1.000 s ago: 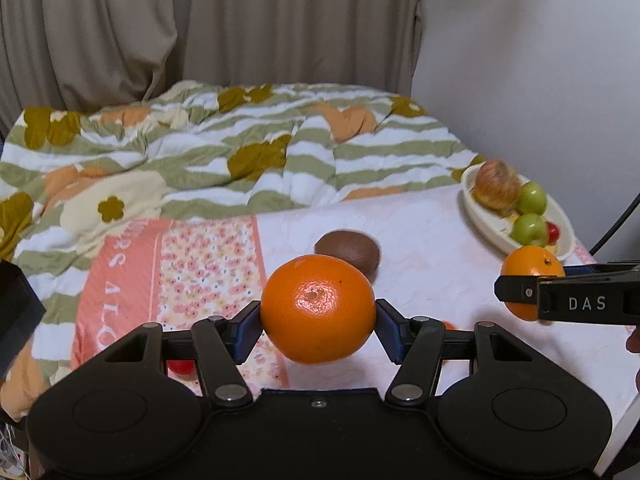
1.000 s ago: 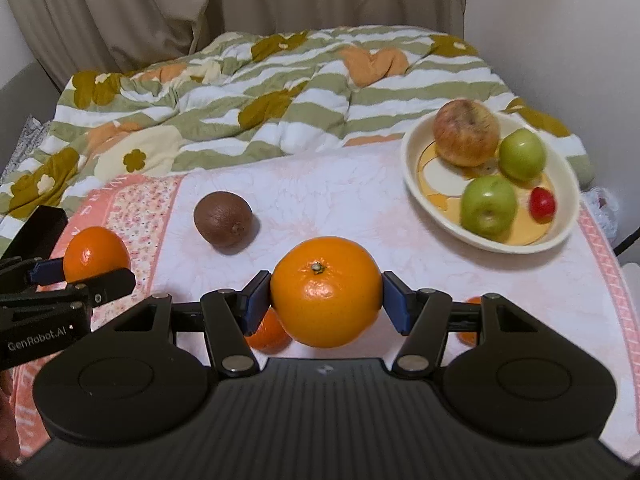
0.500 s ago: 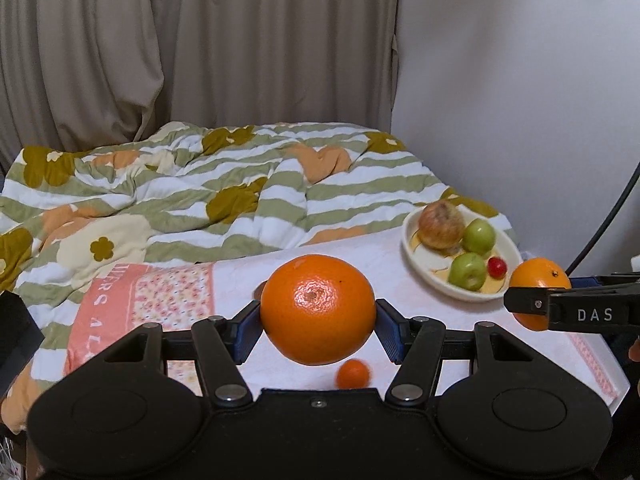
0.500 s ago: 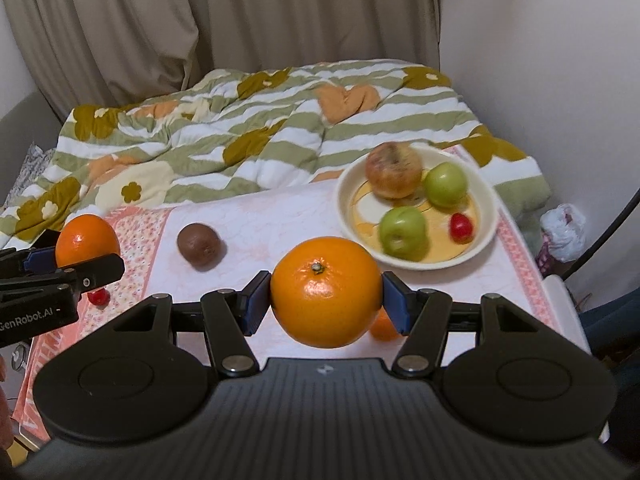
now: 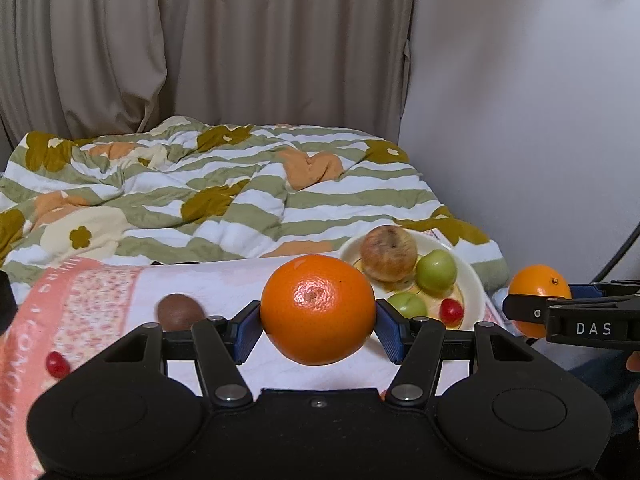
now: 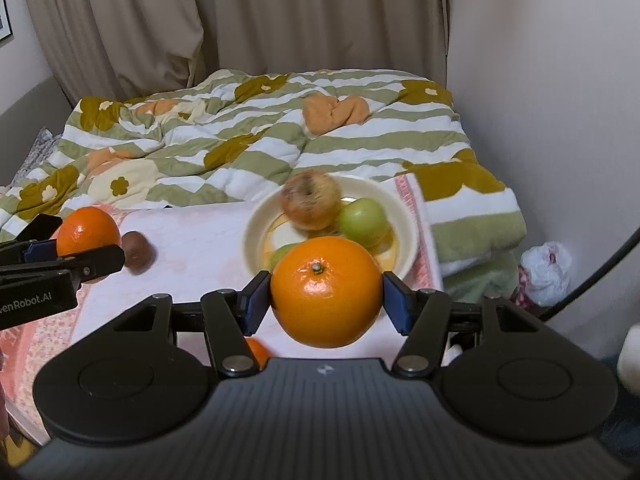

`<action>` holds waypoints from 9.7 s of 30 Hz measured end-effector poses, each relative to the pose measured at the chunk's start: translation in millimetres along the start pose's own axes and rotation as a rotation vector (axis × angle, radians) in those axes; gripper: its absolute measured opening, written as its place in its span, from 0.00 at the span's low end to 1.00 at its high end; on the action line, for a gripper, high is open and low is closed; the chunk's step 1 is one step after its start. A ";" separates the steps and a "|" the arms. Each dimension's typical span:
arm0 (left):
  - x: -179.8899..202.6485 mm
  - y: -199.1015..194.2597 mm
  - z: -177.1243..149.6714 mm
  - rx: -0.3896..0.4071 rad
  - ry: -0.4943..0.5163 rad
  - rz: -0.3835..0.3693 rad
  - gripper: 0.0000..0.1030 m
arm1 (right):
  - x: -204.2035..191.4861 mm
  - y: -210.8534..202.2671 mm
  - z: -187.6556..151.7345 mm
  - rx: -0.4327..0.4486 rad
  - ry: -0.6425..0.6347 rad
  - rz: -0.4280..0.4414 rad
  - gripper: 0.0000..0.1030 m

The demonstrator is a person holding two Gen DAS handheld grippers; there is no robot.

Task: Organize fruits
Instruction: 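Carry both large oranges to the cream bowl and open the left tool, then lower the held orange into the bowl and open the right tool, then move both tools back toward the cherry tomato and tangerines, then grasp the red cherry tomato with the left tool while the right tool grasps a tangerine, then carry the tomato and tangerine to the bowl and open the left tool, then lower the tangerine into the bowl and open the right tool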

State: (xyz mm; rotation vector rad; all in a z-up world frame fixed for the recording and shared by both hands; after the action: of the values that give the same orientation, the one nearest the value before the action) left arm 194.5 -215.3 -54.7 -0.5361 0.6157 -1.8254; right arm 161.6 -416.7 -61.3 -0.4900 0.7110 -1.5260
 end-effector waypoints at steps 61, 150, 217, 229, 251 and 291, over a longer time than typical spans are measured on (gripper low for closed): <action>8.3 97.3 -7.0 -0.168 0.079 0.102 0.99 | 6.8 134.8 31.2 -0.126 -0.044 0.113 0.72; -278.4 32.3 -85.5 -0.184 0.198 0.071 0.85 | -262.1 83.6 -83.7 -0.096 -0.063 -0.066 1.00; -203.1 -67.6 -71.4 -0.029 0.063 0.057 0.35 | -196.3 1.1 -76.3 -0.064 -0.015 -0.029 0.49; -97.8 -54.6 -49.4 -0.003 0.012 0.068 0.35 | -93.7 -15.1 -56.8 -0.042 -0.072 0.019 0.50; 67.0 47.3 -8.3 -0.056 0.116 -0.053 0.35 | 58.8 36.5 -7.5 -0.051 -0.064 -0.016 0.50; 69.8 77.2 -22.3 -0.133 0.213 -0.047 0.97 | 59.7 108.4 12.8 -0.051 -0.163 0.080 0.50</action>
State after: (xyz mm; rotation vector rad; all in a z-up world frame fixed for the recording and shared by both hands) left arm 213.7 -299.7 -116.7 -0.4499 0.8800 -1.9094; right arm 243.4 -476.3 -133.8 -0.6104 0.6361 -1.3787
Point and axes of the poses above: each gripper's, at about its wrist camera, not at the fingertips, and y roughly the way its jaws point, x to its right, z to its top, the point moved 8 cm from there along y, roughly the way its jaws point, and after that the axes turned 1 degree about y, right-handed, at the moved point
